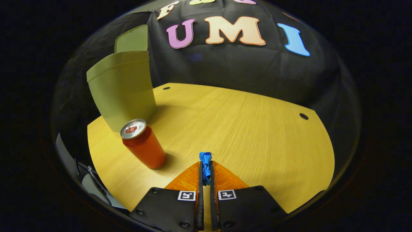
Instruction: Press the lid of the desktop garbage bin to open it, pick up the crumpled paper on the desktop and throw it into the bin, then pick up the pop can on the desktop and drop it into the bin, and finally close the garbage bin lid.
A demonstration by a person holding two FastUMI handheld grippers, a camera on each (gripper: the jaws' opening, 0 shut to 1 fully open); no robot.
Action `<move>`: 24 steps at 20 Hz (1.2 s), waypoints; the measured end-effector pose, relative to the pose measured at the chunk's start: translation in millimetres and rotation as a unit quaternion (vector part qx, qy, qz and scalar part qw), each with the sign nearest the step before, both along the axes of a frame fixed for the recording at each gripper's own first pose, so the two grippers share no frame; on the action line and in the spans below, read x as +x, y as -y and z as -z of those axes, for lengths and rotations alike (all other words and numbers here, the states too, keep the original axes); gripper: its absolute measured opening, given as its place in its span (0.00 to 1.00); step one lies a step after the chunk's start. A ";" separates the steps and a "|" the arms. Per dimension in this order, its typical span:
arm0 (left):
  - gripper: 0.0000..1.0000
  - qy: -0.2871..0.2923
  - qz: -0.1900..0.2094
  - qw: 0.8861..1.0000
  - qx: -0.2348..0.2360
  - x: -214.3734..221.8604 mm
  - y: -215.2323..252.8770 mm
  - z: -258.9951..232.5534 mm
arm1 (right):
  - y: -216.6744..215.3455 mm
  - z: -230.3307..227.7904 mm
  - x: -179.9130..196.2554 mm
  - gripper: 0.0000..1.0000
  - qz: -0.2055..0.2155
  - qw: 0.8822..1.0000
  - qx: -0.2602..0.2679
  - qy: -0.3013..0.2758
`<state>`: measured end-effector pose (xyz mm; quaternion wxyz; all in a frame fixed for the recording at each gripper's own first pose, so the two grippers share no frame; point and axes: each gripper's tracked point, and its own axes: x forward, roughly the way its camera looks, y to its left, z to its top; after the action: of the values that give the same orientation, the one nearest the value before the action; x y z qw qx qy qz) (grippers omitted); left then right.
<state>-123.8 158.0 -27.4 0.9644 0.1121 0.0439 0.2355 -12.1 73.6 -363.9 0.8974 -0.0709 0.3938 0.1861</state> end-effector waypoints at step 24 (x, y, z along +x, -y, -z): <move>0.94 -0.021 0.020 1.000 -0.008 13.1 -138.7 29.1 | -220.1 -227.0 95.4 0.10 -0.043 0.967 0.146 0.205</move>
<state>-110.8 296.7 -56.5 0.9686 0.1099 0.0640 0.2136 83.2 293.6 -136.9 0.9509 0.0071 0.1664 0.2609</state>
